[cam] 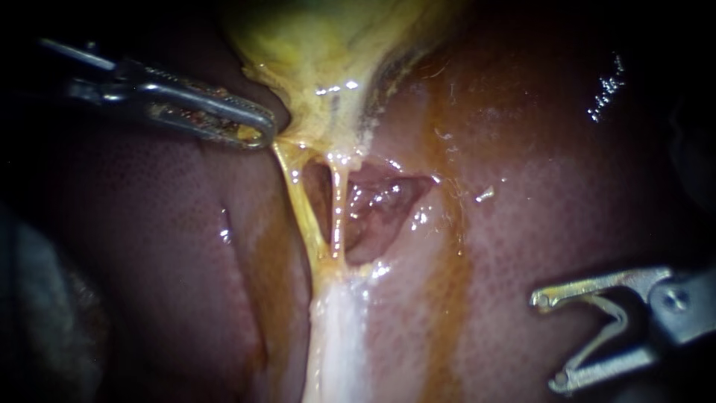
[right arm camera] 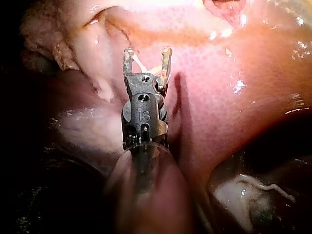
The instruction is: Clipping first clip left tube
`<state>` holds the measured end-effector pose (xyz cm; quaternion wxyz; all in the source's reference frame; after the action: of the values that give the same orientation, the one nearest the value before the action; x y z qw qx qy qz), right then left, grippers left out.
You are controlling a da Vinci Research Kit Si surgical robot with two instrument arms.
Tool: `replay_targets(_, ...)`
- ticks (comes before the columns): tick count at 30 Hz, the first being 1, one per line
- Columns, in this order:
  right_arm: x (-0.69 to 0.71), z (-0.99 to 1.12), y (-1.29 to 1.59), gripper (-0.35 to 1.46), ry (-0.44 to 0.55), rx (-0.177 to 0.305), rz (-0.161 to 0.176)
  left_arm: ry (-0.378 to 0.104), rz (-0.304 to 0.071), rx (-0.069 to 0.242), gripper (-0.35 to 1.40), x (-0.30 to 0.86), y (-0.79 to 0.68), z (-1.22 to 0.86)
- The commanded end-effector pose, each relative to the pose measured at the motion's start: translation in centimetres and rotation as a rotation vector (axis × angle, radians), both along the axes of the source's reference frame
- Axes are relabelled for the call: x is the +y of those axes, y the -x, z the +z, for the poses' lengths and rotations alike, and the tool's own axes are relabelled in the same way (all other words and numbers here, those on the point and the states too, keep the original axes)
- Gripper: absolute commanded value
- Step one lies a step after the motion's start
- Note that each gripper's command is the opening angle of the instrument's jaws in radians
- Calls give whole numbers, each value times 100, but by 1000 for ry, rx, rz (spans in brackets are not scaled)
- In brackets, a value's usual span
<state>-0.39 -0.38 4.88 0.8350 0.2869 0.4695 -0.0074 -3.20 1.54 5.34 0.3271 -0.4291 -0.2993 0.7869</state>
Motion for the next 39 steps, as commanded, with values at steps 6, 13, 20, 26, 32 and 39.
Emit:
replay_targets(6,5,-4,-9,46,-22,17,22,0,0,0,-35,0,0,0)
replay_targets(13,23,-12,-51,45,-117,-23,92,0,0,0,-35,0,-1,0)
replay_targets(20,36,-5,-103,44,-193,-47,146,0,-1,0,-35,0,0,0)
replay_targets(26,45,15,-137,44,-231,-46,189,0,-1,0,-35,0,0,0)
replay_targets(32,56,38,-161,44,-256,-50,219,0,-1,0,-35,0,0,0)
replay_targets(39,61,58,-181,44,-285,-33,252,0,-1,0,-35,0,0,0)
